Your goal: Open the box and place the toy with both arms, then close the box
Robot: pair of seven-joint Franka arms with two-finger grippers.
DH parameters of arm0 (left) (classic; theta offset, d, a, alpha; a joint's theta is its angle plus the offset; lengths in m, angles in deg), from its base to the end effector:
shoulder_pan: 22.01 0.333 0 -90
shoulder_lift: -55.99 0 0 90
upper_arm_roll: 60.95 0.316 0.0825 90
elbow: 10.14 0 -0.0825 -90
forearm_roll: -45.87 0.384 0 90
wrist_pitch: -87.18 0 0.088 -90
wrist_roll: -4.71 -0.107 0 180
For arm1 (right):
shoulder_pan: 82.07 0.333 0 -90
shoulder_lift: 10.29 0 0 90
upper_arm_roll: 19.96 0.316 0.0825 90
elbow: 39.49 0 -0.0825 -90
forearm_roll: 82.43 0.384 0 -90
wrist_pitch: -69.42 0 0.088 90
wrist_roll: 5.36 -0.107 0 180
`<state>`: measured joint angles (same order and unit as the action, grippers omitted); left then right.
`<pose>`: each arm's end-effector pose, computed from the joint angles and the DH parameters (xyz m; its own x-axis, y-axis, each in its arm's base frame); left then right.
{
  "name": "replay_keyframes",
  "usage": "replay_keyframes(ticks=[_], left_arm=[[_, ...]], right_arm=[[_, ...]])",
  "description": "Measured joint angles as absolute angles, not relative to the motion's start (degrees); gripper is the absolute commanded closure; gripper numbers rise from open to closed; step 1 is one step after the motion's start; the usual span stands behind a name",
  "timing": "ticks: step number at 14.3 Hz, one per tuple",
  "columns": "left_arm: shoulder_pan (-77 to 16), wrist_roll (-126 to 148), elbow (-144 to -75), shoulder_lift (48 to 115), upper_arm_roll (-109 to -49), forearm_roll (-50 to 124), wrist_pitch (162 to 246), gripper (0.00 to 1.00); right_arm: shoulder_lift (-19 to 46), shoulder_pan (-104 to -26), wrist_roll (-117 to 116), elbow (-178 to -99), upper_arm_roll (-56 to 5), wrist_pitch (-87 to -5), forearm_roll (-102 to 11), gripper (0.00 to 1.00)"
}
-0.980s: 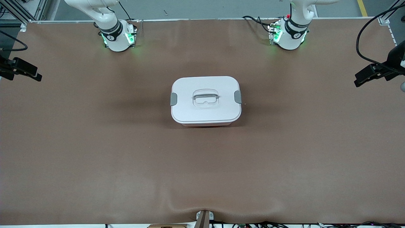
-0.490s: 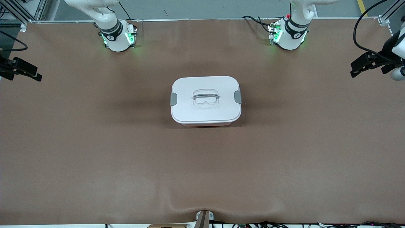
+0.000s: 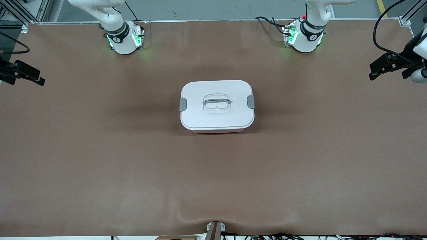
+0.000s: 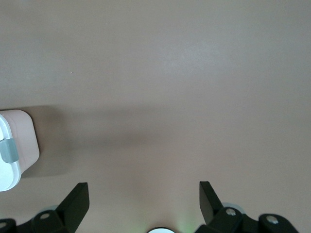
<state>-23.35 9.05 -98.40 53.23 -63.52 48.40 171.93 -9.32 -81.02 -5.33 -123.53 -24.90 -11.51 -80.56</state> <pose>0.5292 -0.0318 0.6569 0.9999 0.0115 -0.0095 0.0111 -0.9988 -0.0470 0.5424 -0.0325 0.6502 0.9955 -0.0621 -0.0710 -0.0644 -0.9974 -0.0311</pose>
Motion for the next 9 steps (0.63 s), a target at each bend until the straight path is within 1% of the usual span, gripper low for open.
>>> replay_keyframes(ticks=[9], left_arm=[[-23.3,7.1,-98.5,53.2,-63.5,48.4,171.9,0.0]], right_arm=[[-9.3,-80.6,-5.3,-123.5,-24.8,-11.5,-80.5,0.0]])
